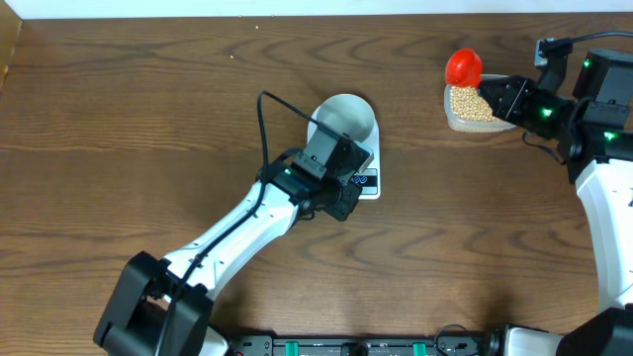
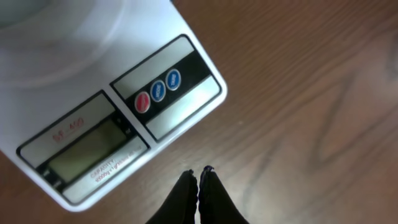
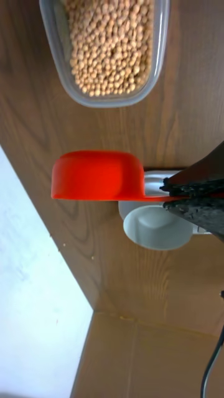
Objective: Scoop item into bowl and weigh 50g on scale
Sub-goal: 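Move the left gripper to the scale's button panel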
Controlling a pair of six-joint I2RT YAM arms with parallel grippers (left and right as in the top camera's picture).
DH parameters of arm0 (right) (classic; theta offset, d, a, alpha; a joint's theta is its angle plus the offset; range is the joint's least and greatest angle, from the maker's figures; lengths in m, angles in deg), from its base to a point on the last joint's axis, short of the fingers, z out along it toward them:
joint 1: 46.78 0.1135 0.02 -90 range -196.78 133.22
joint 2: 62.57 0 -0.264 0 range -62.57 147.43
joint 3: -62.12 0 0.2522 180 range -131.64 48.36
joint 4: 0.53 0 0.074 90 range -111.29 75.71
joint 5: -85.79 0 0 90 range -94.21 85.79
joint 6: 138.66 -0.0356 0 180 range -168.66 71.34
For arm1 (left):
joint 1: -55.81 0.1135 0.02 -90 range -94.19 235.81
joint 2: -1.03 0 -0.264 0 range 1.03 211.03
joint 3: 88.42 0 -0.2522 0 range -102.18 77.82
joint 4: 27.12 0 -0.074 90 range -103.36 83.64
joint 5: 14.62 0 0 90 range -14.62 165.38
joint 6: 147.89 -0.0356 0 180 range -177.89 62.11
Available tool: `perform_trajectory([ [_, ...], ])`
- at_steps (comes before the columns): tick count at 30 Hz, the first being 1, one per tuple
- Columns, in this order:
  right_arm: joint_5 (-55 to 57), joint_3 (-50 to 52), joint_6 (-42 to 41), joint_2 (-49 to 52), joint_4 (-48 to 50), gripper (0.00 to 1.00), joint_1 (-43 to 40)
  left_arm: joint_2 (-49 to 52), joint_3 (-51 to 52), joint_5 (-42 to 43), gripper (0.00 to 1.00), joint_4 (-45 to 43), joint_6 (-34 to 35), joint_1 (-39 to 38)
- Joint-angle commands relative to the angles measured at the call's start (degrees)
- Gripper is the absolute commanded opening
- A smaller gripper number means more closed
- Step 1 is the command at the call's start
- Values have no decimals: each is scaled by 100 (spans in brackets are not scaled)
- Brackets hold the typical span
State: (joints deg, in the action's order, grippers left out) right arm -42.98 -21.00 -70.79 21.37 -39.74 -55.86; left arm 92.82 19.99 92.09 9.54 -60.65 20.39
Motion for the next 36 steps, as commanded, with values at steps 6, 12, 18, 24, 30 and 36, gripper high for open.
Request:
perform_trajectory([
  [6, 120, -109, 146, -46, -33, 1, -31, 516, 363, -699, 8, -1023, -321, -2],
  [12, 138, -109, 166, -46, -52, 1, -24, 975, 363, -734, 7, -1624, -409, -2],
  [18, 225, -109, 168, -46, -98, 1, -24, 1110, 361, -767, 7, -1825, -474, -2],
  [24, 225, -109, 205, -46, -122, 1, -24, 1110, 363, -1102, 7, -1939, -474, -2],
  [30, 225, -109, 208, -46, -140, 1, -24, 1113, 363, -1102, 8, -1961, -472, -2],
  [36, 225, -109, 212, -46, -140, 1, -24, 1121, 363, -1097, 7, -2081, -470, -2],
])
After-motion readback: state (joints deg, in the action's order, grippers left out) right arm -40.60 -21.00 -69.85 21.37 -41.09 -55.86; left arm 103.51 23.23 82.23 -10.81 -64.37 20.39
